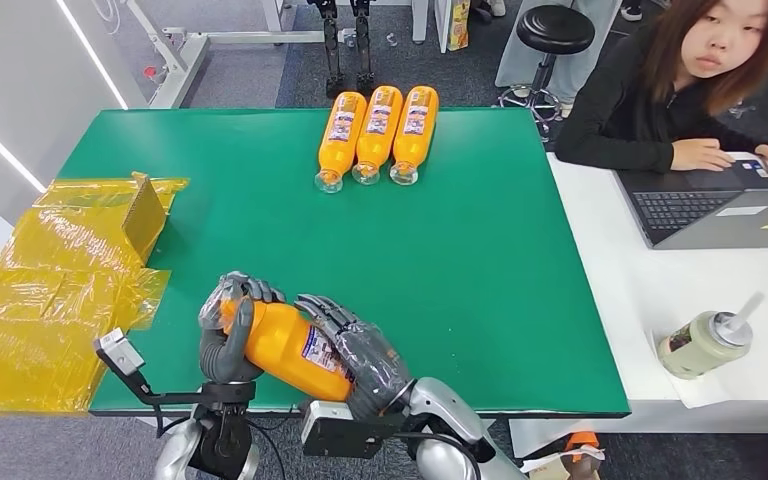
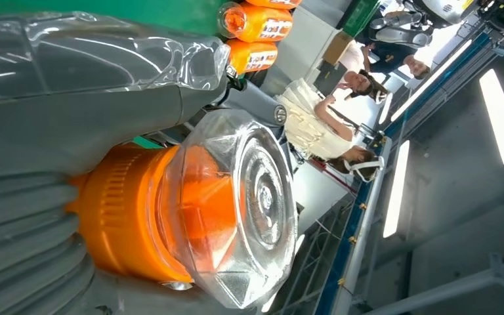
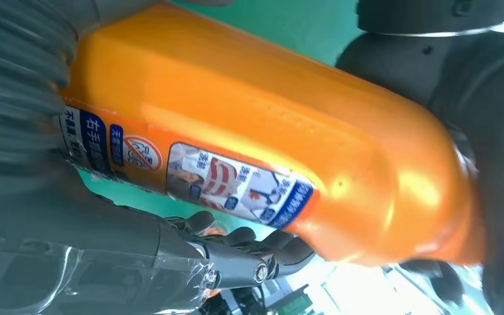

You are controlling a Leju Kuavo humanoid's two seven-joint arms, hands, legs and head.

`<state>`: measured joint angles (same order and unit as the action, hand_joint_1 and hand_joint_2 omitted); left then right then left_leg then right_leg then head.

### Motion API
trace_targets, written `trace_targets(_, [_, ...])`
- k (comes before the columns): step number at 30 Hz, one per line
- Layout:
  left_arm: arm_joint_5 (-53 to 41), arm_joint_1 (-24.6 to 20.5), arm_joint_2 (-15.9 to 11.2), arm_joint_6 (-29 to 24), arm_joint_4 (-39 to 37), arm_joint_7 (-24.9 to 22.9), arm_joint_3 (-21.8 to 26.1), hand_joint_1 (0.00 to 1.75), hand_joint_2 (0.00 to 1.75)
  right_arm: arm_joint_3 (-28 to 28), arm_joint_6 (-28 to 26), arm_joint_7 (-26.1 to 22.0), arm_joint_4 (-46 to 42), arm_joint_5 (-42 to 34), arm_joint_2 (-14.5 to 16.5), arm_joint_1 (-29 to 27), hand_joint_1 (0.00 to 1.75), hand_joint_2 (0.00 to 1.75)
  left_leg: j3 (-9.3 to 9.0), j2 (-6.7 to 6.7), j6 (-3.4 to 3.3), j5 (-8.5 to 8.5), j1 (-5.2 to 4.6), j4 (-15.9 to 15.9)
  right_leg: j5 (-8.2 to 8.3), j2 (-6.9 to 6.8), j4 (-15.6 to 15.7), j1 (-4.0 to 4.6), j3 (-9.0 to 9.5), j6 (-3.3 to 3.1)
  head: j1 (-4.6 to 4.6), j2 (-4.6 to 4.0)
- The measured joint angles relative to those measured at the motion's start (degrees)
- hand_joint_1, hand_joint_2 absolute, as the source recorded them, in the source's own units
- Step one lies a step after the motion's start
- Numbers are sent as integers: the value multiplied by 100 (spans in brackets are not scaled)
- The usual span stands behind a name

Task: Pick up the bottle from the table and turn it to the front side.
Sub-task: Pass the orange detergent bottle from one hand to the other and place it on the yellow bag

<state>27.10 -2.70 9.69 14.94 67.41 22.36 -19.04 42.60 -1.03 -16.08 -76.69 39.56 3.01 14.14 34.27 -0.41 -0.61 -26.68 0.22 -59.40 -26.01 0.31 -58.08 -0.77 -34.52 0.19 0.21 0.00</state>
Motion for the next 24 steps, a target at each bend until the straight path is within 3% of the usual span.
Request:
trace_targets(4, [-265,-57,-80,-215,37,221,49,175,175,0,-80,-85,-118,-31,43,-24,0,175,-1,2,1,1,0,0,0,2,-1,1,0,0,0,0])
trace_targets(9, [-1093,-339,-405,-548,361,370,397,175,175,2,-194,-151,-156,-16,51,-54,0,175,-2,1,11,7,3,1,3,1,-4,4,0,-4,0,0])
trace_targets(15, [-2233,-666,-923,-1008,613,415,726,175,175,3,-303,-320,-129,-143,25,-55,0,175,-2,2,14,9,7,1,6,2,-6,5,-1,-10,0,0])
trace_targets(21, [-2960,-666,-1406,-1226,813,409,791,175,175,19,-384,-527,-10,-285,-74,-52,0,175,0,2,14,9,10,1,6,3,-5,4,-1,-10,1,0])
trace_targets(24, [-3842,-692,-1747,-1556,908,377,782,175,175,31,-446,-653,124,-432,-99,-2,0,175,0,8,15,10,11,1,8,8,-5,5,-5,-13,2,0])
